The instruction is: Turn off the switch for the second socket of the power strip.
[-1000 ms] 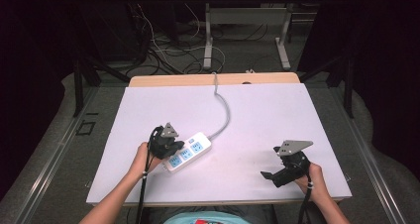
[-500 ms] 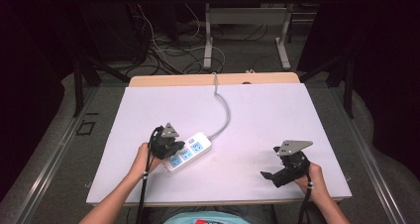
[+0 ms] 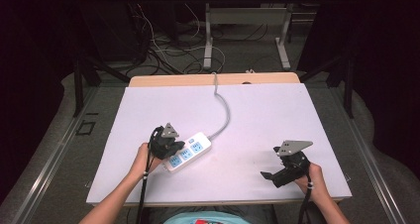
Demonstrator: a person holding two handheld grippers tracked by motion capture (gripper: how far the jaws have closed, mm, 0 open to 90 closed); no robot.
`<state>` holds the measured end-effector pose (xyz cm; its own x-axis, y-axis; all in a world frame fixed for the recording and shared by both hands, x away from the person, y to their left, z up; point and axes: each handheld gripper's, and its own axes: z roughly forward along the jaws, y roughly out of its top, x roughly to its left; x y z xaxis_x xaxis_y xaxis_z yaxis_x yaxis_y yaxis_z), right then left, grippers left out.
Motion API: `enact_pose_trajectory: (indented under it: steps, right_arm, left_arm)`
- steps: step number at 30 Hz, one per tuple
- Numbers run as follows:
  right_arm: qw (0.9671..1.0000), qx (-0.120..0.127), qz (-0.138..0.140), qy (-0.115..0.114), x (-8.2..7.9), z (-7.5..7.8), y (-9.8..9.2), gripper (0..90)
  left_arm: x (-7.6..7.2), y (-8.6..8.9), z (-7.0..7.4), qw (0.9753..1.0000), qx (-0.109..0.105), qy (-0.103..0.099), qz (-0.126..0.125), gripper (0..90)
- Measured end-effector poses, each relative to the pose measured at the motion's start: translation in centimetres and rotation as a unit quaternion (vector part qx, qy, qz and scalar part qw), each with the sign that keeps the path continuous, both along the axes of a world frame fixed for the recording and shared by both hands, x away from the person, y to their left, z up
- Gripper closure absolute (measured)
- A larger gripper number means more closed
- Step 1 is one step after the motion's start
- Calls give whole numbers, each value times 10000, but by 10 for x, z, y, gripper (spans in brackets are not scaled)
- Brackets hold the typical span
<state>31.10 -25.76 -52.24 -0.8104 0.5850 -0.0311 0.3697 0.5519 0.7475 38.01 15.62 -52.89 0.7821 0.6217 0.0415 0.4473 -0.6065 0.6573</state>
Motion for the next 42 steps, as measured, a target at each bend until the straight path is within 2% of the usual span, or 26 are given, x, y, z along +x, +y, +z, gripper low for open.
enact_pose_trajectory:
  steps: [16, 21, 34, 42]
  right_arm:
    - [10000, -21, 21, 8, 0, 0, -1, 11]
    - [10000, -12, -18, -1, -1, 1, -1, 11]
    - [10000, -29, 10, 3, -1, 1, -1, 11]
    - [10000, -25, 22, -5, -1, 1, -1, 11]
  left_arm:
    - [0, 0, 0, 10000, -16, 16, 6, 900]
    - [-1, -1, 1, 10000, 75, -35, -14, 900]
    - [-1, 0, 1, 10000, 23, -1, -54, 900]
    - [-3, -3, 2, 9996, 223, -116, -86, 900]
